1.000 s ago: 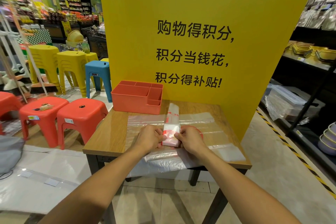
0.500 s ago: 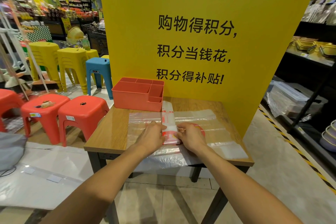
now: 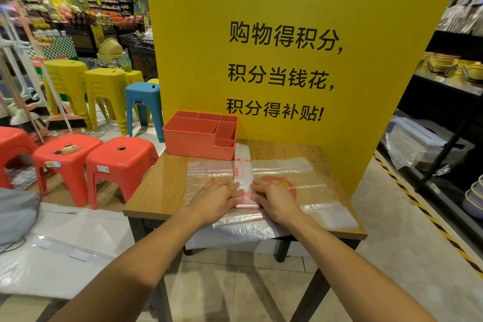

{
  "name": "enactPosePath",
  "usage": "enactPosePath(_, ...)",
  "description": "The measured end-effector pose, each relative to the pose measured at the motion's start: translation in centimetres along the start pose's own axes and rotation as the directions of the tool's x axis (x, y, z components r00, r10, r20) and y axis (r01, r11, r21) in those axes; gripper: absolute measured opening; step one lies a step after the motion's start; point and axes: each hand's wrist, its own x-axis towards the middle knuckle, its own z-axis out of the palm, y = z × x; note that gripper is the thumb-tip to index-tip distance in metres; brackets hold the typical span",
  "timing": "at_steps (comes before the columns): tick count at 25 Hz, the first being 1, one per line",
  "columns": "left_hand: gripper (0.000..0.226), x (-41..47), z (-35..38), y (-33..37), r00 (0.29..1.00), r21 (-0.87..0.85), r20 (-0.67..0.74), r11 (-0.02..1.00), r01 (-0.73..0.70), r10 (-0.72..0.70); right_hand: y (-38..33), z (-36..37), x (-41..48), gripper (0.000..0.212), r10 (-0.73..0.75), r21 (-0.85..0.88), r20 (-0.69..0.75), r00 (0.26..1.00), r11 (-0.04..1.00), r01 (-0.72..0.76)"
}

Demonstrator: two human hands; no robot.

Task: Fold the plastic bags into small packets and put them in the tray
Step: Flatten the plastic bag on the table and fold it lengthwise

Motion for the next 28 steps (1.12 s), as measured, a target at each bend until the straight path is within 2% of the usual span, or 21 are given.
enactPosePath(3,0.061,-0.4,-0.1,-0.1,0.998,0.058,0.020,0.997,-0.057,0.056,0.6,-0.8,-0.3,0.037,-0.047,-0.118,0.095,0.994,0.991,0.059)
enactPosePath(6,0.078,-0.6,-0.7,0.0,0.996,0.126,0.062,0.990,-0.070,0.063,1.0,-1.6,-0.5,0.051,-0.058,-0.134,0.188,0.980,0.987,0.084)
enactPosePath(10,0.050,-0.4,-1.7,0.6,0.991,0.156,-0.016,0.980,-0.125,0.129,1.5,-1.8,-0.4,0.078,-0.017,-0.104,0.256,0.967,0.994,0.045)
enactPosePath(12,0.048,-0.4,-1.8,0.7,0.990,0.106,-0.078,0.989,-0.108,0.116,1.6,-1.7,-0.3,0.071,-0.019,-0.059,0.221,0.975,0.998,0.032)
enactPosePath(14,0.050,-0.5,-1.8,0.8,0.986,0.017,-0.140,0.996,-0.093,0.094,1.6,-1.7,-0.2,0.049,-0.066,-0.005,0.149,0.987,0.998,0.067)
enactPosePath(16,0.050,-0.5,-1.9,1.1,0.985,-0.079,-0.156,0.993,-0.087,0.074,1.5,-1.8,-0.1,0.032,-0.101,0.039,0.066,0.993,0.994,0.099)
enactPosePath(18,0.046,-0.7,-1.8,1.2,0.986,-0.156,-0.160,0.985,-0.069,0.043,1.3,-1.9,-0.2,0.021,-0.070,0.101,-0.011,0.997,0.992,0.071)
enactPosePath(23,0.022,-0.4,-0.4,1.3,0.967,-0.443,-0.221,0.897,0.013,-0.123,0.7,-1.2,-0.2,0.015,0.123,0.256,-0.099,0.988,0.962,-0.094)
enactPosePath(28,0.014,0.0,0.6,1.4,0.938,-0.521,-0.246,0.849,0.085,-0.245,0.2,-0.5,0.1,0.017,0.220,0.259,-0.118,0.968,0.948,-0.184)
